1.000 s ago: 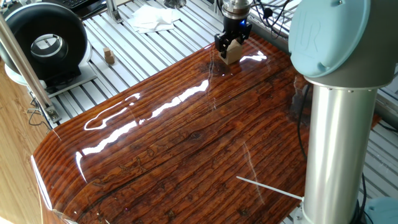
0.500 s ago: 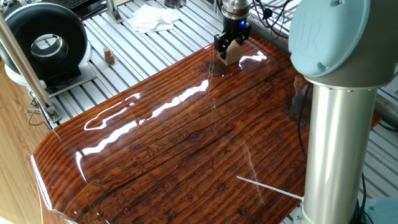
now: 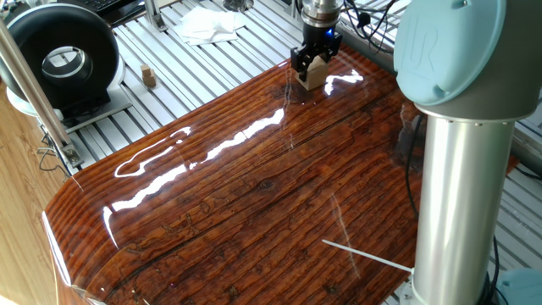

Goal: Hold a small block with the gripper and sweep it from left to right on the table

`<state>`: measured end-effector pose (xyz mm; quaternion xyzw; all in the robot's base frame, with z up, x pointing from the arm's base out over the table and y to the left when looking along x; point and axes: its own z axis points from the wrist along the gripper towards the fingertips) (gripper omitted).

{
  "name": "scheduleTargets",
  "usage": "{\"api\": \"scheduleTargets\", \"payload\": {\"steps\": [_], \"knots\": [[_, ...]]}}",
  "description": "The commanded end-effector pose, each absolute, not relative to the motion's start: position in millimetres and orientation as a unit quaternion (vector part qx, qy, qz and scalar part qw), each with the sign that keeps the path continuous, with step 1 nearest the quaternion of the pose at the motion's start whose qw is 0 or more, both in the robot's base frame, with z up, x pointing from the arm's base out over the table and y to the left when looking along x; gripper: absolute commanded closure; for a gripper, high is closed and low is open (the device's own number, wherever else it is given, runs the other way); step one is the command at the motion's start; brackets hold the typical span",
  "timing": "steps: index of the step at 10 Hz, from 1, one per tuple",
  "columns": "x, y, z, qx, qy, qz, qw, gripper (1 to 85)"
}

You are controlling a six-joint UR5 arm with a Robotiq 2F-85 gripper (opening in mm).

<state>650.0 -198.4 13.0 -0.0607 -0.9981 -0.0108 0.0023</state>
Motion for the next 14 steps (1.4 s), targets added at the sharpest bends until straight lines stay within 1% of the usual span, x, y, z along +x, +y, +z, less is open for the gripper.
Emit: {"api": "scheduleTargets", "payload": {"steps": [1,3,6,7,10,14], "knots": [[653,-191,19,-0.068,-0.998,-0.011,0.001,84.7],[654,-190,18,-0.059,-0.998,-0.019,-0.003,84.7],[662,-182,5,-0.056,-0.998,-0.013,-0.014,84.7],[662,-180,8,-0.056,-0.998,-0.003,-0.01,84.7],[657,-181,37,-0.037,-0.998,-0.04,0.004,84.7],[664,-176,32,-0.034,-0.999,-0.032,-0.004,84.7]]}}
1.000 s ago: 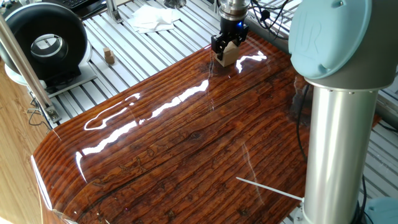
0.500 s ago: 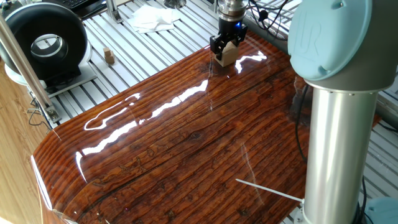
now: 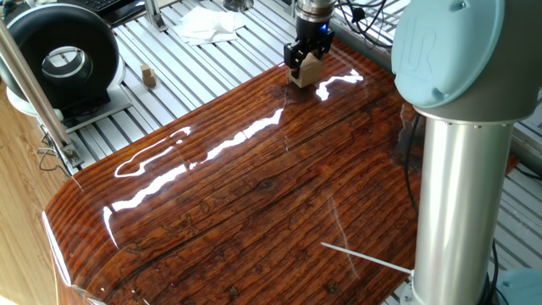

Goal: Hold a small block with the gripper and sweep it from left to right on the table

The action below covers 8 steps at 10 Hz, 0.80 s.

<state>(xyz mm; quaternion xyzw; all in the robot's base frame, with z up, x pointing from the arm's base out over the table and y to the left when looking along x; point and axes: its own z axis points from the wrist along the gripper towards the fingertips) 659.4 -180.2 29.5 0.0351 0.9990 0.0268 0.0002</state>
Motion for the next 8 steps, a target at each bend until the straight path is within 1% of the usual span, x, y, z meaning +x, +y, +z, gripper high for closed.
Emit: {"api": "scheduleTargets", "payload": {"steps": [1,3,6,8], "knots": [[661,-178,32,0.029,0.999,0.028,-0.001,84.7],[662,-177,30,0.021,0.999,0.028,0.002,84.7],[667,-183,17,0.016,1.0,0.024,0.008,84.7],[668,-181,17,0.015,1.0,0.024,0.01,84.7]]}}
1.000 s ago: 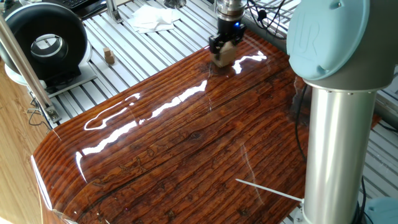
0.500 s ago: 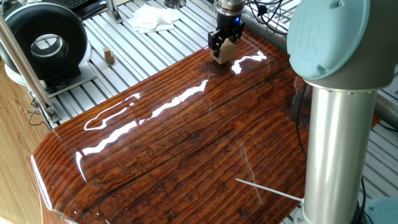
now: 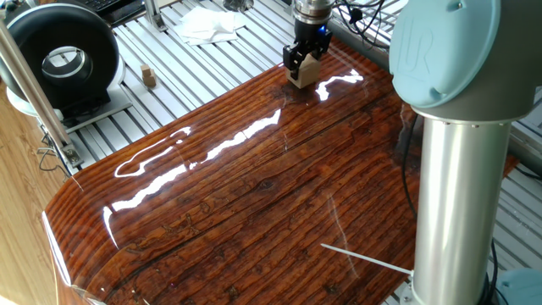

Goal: Hold a small block with the gripper and sweep it from left to right on the table

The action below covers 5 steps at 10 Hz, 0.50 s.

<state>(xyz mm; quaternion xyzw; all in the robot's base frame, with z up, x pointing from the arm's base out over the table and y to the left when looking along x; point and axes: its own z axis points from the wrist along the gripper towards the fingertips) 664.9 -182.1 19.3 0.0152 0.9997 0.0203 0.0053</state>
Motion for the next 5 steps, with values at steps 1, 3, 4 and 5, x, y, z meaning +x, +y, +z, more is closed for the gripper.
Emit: {"api": "scheduleTargets", "payload": {"steps": [1,3,4,5], "knots": [[666.2,-183.3,16.1,0.017,1.0,0.016,0.01,84.7],[667.4,-181.4,17.4,0.02,1.0,0.019,0.013,84.7],[669.8,-180.9,16.9,0.021,0.999,0.021,0.017,84.7],[670.3,-180.1,16.7,0.024,0.999,0.022,0.018,84.7]]}}
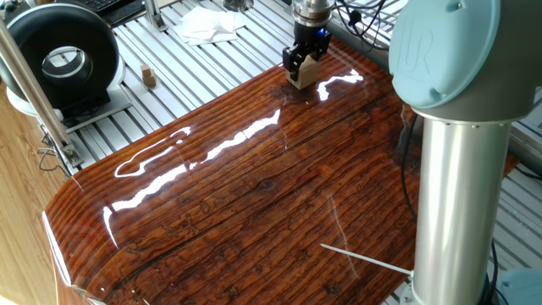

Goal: Hold a small block with the gripper and sweep it from left to right on the table

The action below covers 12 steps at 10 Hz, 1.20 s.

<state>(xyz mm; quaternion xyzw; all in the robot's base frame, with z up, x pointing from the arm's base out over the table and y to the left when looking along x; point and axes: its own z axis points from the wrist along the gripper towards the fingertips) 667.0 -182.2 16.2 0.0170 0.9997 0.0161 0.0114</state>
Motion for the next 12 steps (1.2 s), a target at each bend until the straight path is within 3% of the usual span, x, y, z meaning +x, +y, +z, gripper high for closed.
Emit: {"api": "scheduleTargets", "payload": {"steps": [1,12], "knots": [[669.8,-180.9,17.0,0.025,0.999,0.021,0.017,84.7],[671.5,-171.9,13.3,0.042,0.998,0.036,0.013,84.7]]}}
